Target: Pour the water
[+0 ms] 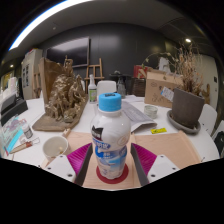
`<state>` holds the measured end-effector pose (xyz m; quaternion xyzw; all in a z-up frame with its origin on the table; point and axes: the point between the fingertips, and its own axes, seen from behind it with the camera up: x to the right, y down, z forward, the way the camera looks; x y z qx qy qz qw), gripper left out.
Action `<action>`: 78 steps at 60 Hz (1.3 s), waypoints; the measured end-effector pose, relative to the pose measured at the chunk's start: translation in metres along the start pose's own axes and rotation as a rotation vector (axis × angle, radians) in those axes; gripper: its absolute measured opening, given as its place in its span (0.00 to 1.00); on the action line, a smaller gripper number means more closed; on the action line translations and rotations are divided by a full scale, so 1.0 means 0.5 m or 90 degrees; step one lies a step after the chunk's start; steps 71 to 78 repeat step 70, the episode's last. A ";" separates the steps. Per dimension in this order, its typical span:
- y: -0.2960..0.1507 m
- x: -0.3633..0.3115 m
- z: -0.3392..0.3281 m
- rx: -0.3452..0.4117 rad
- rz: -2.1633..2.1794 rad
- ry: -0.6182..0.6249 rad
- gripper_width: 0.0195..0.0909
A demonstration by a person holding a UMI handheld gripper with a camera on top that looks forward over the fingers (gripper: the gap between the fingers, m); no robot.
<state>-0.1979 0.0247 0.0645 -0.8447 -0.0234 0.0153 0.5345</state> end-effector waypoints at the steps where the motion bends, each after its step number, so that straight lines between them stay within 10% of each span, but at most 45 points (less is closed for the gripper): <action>1: -0.002 0.000 -0.006 -0.001 0.000 0.001 0.89; 42: 0.025 -0.279 -0.677 -0.108 0.019 0.042 0.93; 78: 0.084 -0.315 -0.761 -0.130 -0.006 0.050 0.93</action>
